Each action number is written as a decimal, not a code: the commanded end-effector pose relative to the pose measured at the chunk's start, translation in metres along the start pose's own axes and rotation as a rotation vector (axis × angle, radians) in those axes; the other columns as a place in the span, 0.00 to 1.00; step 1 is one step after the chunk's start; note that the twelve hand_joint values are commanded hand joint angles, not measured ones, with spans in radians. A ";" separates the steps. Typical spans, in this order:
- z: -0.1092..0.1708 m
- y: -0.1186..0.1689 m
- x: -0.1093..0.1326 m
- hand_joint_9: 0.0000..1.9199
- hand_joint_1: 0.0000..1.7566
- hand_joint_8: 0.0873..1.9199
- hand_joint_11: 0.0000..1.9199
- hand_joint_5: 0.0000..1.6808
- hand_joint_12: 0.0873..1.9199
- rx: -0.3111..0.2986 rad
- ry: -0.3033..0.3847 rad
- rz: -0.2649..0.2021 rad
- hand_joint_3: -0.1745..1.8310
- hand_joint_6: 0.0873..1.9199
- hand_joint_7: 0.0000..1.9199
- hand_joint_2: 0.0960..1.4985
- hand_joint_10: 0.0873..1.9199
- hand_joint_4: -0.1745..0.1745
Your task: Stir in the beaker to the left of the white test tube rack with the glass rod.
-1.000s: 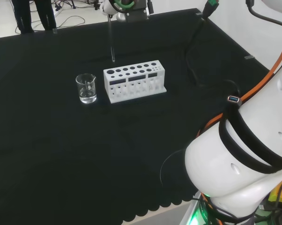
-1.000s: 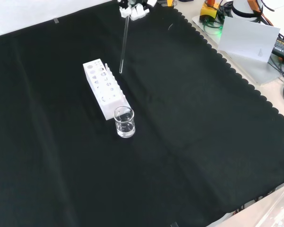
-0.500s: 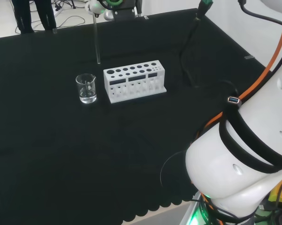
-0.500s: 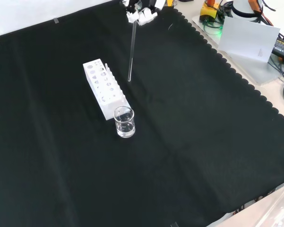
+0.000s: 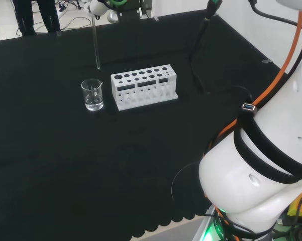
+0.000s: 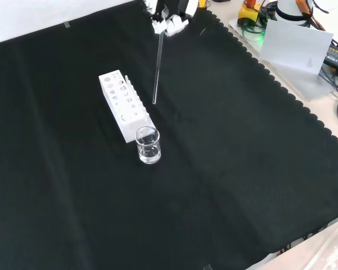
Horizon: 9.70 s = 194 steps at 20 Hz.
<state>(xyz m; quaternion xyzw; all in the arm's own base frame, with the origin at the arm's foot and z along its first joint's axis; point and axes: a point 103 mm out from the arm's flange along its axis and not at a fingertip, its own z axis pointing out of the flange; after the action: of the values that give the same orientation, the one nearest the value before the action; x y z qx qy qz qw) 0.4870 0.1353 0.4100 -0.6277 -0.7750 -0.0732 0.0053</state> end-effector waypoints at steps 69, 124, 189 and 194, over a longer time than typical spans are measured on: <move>0.148 0.059 0.016 0.91 0.76 0.34 0.89 0.75 0.19 0.185 0.010 -0.072 0.46 0.22 0.73 0.35 0.25 0.00; 0.136 0.064 -0.061 0.91 0.76 0.34 0.89 0.75 0.19 0.223 0.029 0.020 0.45 0.21 0.73 0.37 0.24 0.00; 0.148 0.074 0.000 0.91 0.76 0.34 0.89 0.76 0.19 0.237 0.001 -0.078 0.45 0.21 0.73 0.36 0.24 0.00; 0.144 0.079 -0.018 0.91 0.76 0.34 0.89 0.76 0.19 0.240 -0.004 -0.058 0.45 0.21 0.73 0.36 0.23 0.00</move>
<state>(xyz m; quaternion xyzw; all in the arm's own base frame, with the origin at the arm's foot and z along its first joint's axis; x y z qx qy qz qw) 0.5735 0.1658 0.2732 -0.5938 -0.8009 0.0180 0.0749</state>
